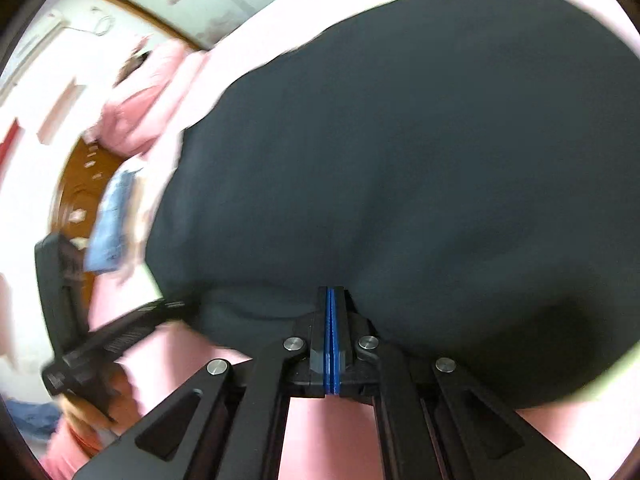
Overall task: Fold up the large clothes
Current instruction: 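Lay the folded hem down on the jacket and open both tools, then press the folded black jacket flat with both tools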
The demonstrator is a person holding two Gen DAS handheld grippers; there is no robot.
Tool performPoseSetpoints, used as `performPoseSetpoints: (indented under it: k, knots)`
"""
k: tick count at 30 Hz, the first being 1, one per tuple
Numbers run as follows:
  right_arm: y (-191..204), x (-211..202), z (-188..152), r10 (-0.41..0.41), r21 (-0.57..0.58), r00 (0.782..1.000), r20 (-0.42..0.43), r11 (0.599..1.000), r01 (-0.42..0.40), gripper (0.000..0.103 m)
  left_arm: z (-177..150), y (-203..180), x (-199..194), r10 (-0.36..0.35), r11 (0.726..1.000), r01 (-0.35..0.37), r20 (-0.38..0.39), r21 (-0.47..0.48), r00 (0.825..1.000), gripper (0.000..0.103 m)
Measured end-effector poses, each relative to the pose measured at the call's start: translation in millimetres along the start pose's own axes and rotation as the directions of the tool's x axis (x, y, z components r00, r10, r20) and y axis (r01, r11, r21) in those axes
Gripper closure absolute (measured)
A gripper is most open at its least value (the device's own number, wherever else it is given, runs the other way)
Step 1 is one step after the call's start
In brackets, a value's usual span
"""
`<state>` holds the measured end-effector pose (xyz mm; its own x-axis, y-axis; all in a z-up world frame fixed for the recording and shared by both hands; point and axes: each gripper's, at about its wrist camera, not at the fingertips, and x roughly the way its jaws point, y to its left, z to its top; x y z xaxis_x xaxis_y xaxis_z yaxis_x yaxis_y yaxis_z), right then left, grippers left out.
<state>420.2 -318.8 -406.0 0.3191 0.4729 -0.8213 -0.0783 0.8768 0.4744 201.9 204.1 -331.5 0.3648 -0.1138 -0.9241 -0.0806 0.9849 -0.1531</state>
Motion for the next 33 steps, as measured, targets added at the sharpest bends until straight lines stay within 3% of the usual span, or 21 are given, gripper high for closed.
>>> performPoseSetpoints:
  k: [1,3,4,6,8,9,12,13,14,15,16,18,19,21,24,26,29,33]
  knots:
    - [-17.2,-10.0,0.2,-0.015,0.034,1.0,0.013,0.999,0.015,0.103,2.4,11.6,-2.2,0.117,0.993,-0.117,0.02,0.016,0.993,0.102]
    - [-57.8,-35.6,-0.1,-0.147,0.116,0.988,0.053,0.983,0.14,0.103,6.1,36.4,-0.6,0.269,0.963,-0.27,0.041,0.022,0.962,0.102]
    - [-76.1,-51.9,-1.8,-0.229,0.137,0.971,0.076,0.967,0.217,0.103,7.3,50.1,2.3,0.291,0.956,-0.292,0.041,0.011,0.956,0.102]
    - [-102.6,-71.2,-5.2,-0.266,0.187,0.959,0.096,0.951,0.245,0.103,9.2,87.8,11.2,0.308,0.951,-0.307,0.009,-0.049,0.951,0.102]
    - [-109.2,-77.9,-6.8,-0.385,0.193,0.918,0.092,0.912,0.363,0.103,16.0,104.9,7.8,0.376,0.921,-0.374,-0.005,-0.107,0.927,0.102]
    - [-108.7,-80.0,-7.4,-0.394,0.192,0.914,0.097,0.909,0.371,0.103,19.0,111.3,3.0,0.382,0.914,-0.379,-0.011,-0.144,0.924,0.102]
    - [-81.3,-90.6,-9.4,-0.466,0.192,0.867,0.176,0.88,0.433,0.103,16.7,113.0,-30.8,0.243,0.94,-0.207,0.105,-0.272,0.964,0.102]
    - [-65.9,-92.5,-11.5,-0.445,0.174,0.868,0.223,0.894,0.413,0.103,14.9,103.7,-43.3,0.19,0.951,-0.144,0.15,-0.274,0.97,0.102]
    - [-53.7,-91.8,-13.8,-0.41,0.158,0.878,0.249,0.911,0.381,0.103,15.4,90.6,-54.1,0.144,0.964,-0.096,0.184,-0.247,0.972,0.102]
    - [-38.2,-86.3,-16.9,-0.342,0.147,0.905,0.253,0.938,0.314,0.103,11.4,78.0,-62.9,0.099,0.976,-0.056,0.2,-0.21,0.975,0.102]
    - [-27.7,-78.4,-19.8,-0.278,0.15,0.931,0.236,0.957,0.247,0.103,9.4,55.1,-61.6,0.008,0.988,0.02,0.18,-0.153,0.984,0.102]
    - [-6.4,-51.7,-29.7,-0.088,0.168,0.983,0.16,0.984,0.061,0.103,13.4,25.4,-47.0,-0.131,0.985,0.141,0.1,-0.103,0.986,0.102]
    - [6.2,-35.7,-35.9,-0.006,0.171,0.993,0.116,0.985,-0.014,0.103,12.2,4.6,-37.5,-0.2,0.975,0.205,0.064,-0.084,0.978,0.102]
    - [31.7,-8.7,-46.8,0.057,0.138,0.996,0.067,0.988,-0.066,0.103,11.8,-20.1,-23.0,-0.27,0.96,0.272,0.034,-0.06,0.962,0.102]
    - [54.7,19.9,-49.4,0.069,0.07,0.997,0.044,0.995,-0.072,0.103,17.6,-45.0,10.9,-0.303,0.953,0.301,-0.05,-0.045,0.952,0.102]
    - [52.4,31.2,-43.9,0.084,0.092,0.995,0.045,0.992,-0.088,0.103,21.4,-54.0,23.6,-0.316,0.947,0.311,-0.061,-0.078,0.947,0.102]
    - [47.5,49.2,-37.2,0.125,0.142,0.992,0.024,0.982,-0.127,0.103,38.0,-48.9,42.0,-0.323,0.943,0.318,-0.041,-0.093,0.945,0.102]
    - [33.3,62.7,-0.8,0.158,0.146,0.987,0.03,0.976,-0.161,0.103,68.3,-49.7,58.9,-0.299,0.951,0.3,0.014,-0.072,0.954,0.102]
